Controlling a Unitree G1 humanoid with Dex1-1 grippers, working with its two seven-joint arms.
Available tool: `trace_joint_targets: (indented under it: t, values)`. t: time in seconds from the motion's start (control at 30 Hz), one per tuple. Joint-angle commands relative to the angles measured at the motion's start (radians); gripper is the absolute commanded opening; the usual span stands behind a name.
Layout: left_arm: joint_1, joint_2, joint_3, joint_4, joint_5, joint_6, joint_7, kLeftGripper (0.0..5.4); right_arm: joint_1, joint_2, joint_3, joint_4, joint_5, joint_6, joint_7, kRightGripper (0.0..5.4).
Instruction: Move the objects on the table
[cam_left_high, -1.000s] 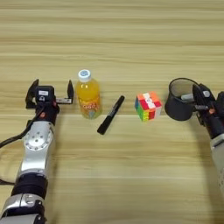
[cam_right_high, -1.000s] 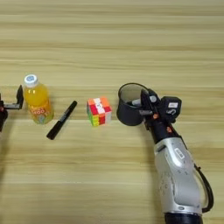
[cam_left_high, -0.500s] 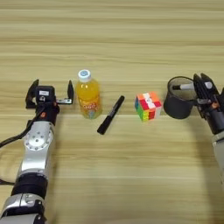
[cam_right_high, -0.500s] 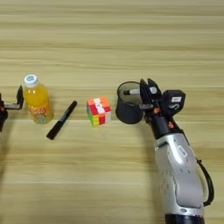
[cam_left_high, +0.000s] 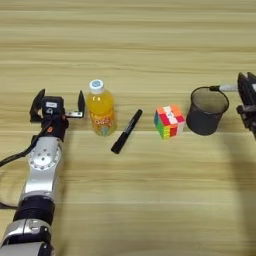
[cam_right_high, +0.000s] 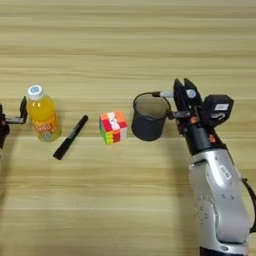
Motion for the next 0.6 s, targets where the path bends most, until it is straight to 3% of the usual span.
trace_joint_targets:
  t: [0.03, 0.23, 0.4, 0.6]
  values:
    - [-0.012, 0.008, 0.000, 0.017, 0.004, -0.009, 0.004, 5.40, -0.011, -0.039, -0.066, -0.013, 0.010, 0.013, -0.019, 0.73]
    - [-0.018, 0.009, 0.001, 0.029, 0.004, -0.015, 0.003, 5.40, -0.026, -0.080, -0.155, 0.084, 0.003, -0.008, -0.024, 0.73]
    - [-0.020, 0.010, 0.003, 0.032, 0.004, -0.017, 0.003, 5.40, -0.015, -0.055, -0.113, 0.214, -0.040, -0.039, -0.007, 0.73]
    - [-0.017, 0.006, 0.002, 0.028, 0.006, -0.018, 0.008, 5.40, -0.034, -0.044, -0.059, 0.423, -0.110, -0.142, 0.030, 0.73]
